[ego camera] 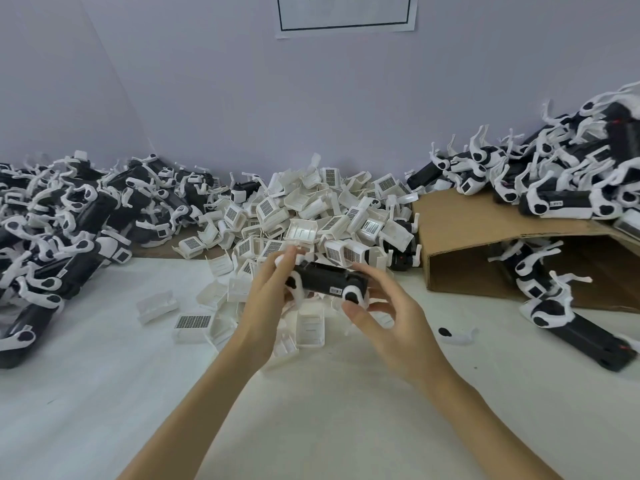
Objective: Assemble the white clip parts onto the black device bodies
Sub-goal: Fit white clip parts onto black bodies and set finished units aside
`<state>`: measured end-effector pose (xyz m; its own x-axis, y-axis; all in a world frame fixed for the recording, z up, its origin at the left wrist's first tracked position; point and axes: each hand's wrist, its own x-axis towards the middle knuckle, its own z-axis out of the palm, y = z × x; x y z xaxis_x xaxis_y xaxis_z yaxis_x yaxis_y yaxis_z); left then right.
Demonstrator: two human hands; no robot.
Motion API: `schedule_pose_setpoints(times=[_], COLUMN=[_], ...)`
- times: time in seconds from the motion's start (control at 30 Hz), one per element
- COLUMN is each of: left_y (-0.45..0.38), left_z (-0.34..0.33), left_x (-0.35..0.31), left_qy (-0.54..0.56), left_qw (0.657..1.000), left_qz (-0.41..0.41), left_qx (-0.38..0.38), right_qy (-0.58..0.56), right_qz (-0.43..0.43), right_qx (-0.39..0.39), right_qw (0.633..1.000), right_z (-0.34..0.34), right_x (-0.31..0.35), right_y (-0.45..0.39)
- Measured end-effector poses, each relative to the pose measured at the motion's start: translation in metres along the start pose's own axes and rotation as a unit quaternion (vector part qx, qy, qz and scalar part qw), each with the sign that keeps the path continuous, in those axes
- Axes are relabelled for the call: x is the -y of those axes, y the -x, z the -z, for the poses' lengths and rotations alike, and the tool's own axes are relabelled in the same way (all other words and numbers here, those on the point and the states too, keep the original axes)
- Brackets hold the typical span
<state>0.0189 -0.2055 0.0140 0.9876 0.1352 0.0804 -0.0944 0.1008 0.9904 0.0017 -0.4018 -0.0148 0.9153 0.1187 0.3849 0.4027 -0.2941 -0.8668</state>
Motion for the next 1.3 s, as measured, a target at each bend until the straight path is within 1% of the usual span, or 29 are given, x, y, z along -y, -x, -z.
schedule_pose_setpoints(times=[0.07, 0.17, 0.23, 0.3, 0.37, 0.43, 0.5, 0.57, 0.63, 0.7, 0.77, 0.87, 1.0, 1.07, 1.2, 1.3], left_y=[-0.002, -0.004, -0.009, -0.015, -0.020, -0.022, -0.023, -0.022, -0.022, -0.022, -0.023, -0.023, -0.016, -0.009, 0.003, 0.007], left_z=[0.000, 0.005, 0.013, 0.022, 0.029, 0.034, 0.035, 0.035, 0.035, 0.034, 0.033, 0.031, 0.018, 0.008, -0.008, -0.016], left_x=[-0.001, -0.002, -0.004, -0.007, -0.009, -0.009, -0.008, -0.008, -0.008, -0.008, -0.007, -0.004, 0.002, 0.006, 0.013, 0.017], left_qy=[0.033, 0.084, 0.106, 0.117, 0.119, 0.113, 0.110, 0.117, 0.121, 0.120, 0.113, 0.108, 0.089, 0.073, 0.049, 0.032], left_qw=[0.998, 0.983, 0.972, 0.965, 0.961, 0.960, 0.961, 0.959, 0.959, 0.959, 0.961, 0.963, 0.972, 0.978, 0.986, 0.991], left_qz=[0.018, 0.029, 0.035, 0.029, 0.028, 0.042, 0.058, 0.070, 0.078, 0.080, 0.075, 0.070, 0.082, 0.085, 0.072, 0.050], left_qx=[-0.051, -0.163, -0.206, -0.233, -0.249, -0.252, -0.249, -0.247, -0.245, -0.243, -0.241, -0.237, -0.201, -0.177, -0.142, -0.118], right_qy=[0.013, -0.009, 0.034, 0.159, 0.276, 0.312, 0.317, 0.276, 0.185, 0.092, 0.002, -0.106, -0.228, -0.258, -0.317, -0.369], right_qz=[0.013, 0.004, 0.018, 0.058, 0.098, 0.114, 0.124, 0.118, 0.088, 0.039, -0.019, -0.079, -0.137, -0.140, -0.125, -0.107], right_qx=[0.018, 0.081, 0.110, 0.147, 0.180, 0.178, 0.159, 0.130, 0.084, 0.040, 0.014, -0.017, -0.046, -0.055, -0.119, -0.114], right_qw=[1.000, 0.997, 0.993, 0.974, 0.939, 0.926, 0.927, 0.945, 0.975, 0.994, 1.000, 0.991, 0.963, 0.954, 0.933, 0.916], right_z=[-0.003, -0.014, -0.018, -0.018, -0.018, -0.017, -0.017, -0.016, -0.015, -0.012, -0.007, 0.001, 0.010, 0.015, 0.019, 0.015], right_x=[0.001, 0.004, 0.001, -0.008, -0.016, -0.017, -0.015, -0.011, -0.006, -0.002, 0.000, -0.002, -0.007, -0.007, -0.004, 0.001], right_y=[0.004, 0.008, 0.010, 0.011, 0.010, 0.009, 0.008, 0.006, 0.005, 0.003, -0.001, -0.007, -0.012, -0.014, -0.016, -0.015])
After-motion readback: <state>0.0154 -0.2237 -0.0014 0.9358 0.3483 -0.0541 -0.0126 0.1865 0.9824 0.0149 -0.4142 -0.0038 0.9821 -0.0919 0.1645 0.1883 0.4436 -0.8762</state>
